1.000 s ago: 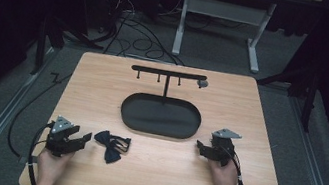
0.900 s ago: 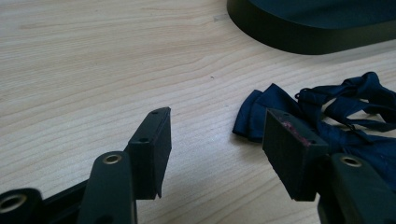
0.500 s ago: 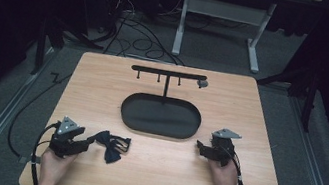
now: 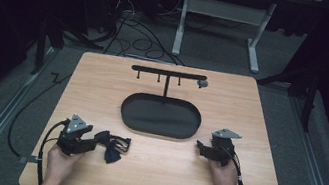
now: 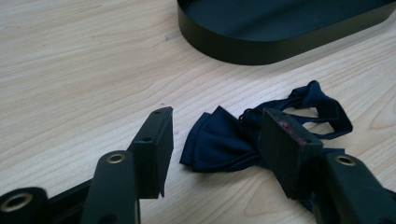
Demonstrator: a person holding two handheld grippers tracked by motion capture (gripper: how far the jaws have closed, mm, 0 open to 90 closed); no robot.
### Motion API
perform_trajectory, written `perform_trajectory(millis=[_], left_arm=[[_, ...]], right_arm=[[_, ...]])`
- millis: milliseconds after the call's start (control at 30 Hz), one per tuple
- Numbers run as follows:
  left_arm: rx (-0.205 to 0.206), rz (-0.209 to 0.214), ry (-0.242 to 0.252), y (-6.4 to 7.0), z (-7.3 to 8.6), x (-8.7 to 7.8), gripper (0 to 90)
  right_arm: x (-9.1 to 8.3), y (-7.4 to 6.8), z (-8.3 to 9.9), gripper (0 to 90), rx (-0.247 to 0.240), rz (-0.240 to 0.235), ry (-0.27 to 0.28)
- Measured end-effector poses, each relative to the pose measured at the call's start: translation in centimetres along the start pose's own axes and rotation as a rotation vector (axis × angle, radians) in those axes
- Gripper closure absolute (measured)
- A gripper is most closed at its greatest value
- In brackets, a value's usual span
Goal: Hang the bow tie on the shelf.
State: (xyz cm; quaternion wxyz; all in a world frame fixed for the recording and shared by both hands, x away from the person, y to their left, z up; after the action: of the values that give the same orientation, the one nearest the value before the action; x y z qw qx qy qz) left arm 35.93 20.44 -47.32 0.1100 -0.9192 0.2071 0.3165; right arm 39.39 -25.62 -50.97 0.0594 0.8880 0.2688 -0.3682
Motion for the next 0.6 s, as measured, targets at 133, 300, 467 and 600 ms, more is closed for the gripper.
perform_trajectory(millis=[133, 300, 467, 600], left_arm=[[0.014, 0.005, 0.001, 0.4, -0.5, 0.2, 45.3], [0.033, 0.019, -0.008, 0.9, -1.0, 0.7, 45.9], [0.049, 0.035, -0.016, 1.4, -1.3, 1.4, 46.3], [0.055, 0.048, -0.025, 1.9, -1.4, 1.9, 46.5]], right_arm=[[0.0, 0.0, 0.0, 32.1, 0.000, 0.000, 0.000], [0.0, 0.0, 0.0, 32.1, 0.000, 0.000, 0.000], [0.0, 0.0, 0.0, 32.1, 0.000, 0.000, 0.000], [0.0, 0.0, 0.0, 32.1, 0.000, 0.000, 0.000]])
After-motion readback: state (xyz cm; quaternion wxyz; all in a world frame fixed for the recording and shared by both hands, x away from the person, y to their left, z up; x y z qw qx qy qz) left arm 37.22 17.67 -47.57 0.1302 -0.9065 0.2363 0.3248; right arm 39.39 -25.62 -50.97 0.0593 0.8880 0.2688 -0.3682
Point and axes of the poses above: each handheld gripper's, and its own axes: x roughly forward along the jaws, z roughly out of its underside, y roughly to its right, the point moved 1 cm from there along x, roughly forward along the jaws, and after that the axes turned 9 degrees about -z, right-handed, at the moved point
